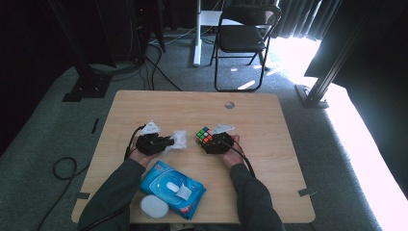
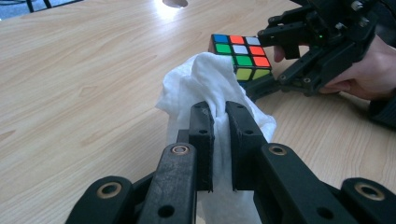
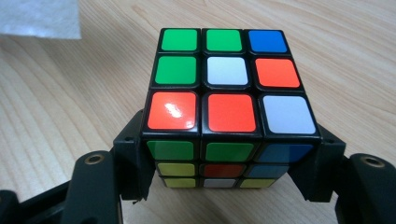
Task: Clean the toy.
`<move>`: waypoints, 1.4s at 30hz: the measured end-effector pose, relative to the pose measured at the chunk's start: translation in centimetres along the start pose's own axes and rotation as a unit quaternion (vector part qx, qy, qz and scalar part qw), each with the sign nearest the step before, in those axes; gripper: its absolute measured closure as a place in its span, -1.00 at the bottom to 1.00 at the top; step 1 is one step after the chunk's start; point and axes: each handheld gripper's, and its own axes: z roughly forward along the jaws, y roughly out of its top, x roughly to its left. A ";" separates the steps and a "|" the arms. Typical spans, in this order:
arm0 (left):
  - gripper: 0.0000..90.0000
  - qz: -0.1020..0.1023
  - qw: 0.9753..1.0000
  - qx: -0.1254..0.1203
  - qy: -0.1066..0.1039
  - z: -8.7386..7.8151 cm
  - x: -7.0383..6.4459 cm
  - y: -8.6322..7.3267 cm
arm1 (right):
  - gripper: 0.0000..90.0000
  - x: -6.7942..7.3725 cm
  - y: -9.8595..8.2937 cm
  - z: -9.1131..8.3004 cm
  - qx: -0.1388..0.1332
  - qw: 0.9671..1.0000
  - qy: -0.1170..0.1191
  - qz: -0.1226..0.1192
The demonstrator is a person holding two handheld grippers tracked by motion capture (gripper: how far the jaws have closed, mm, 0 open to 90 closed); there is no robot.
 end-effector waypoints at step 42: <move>0.82 0.028 1.000 0.008 0.007 0.9 -1.5 1.9 | -0.24 5.4 3.4 -0.9 -0.020 0.995 0.068 -0.075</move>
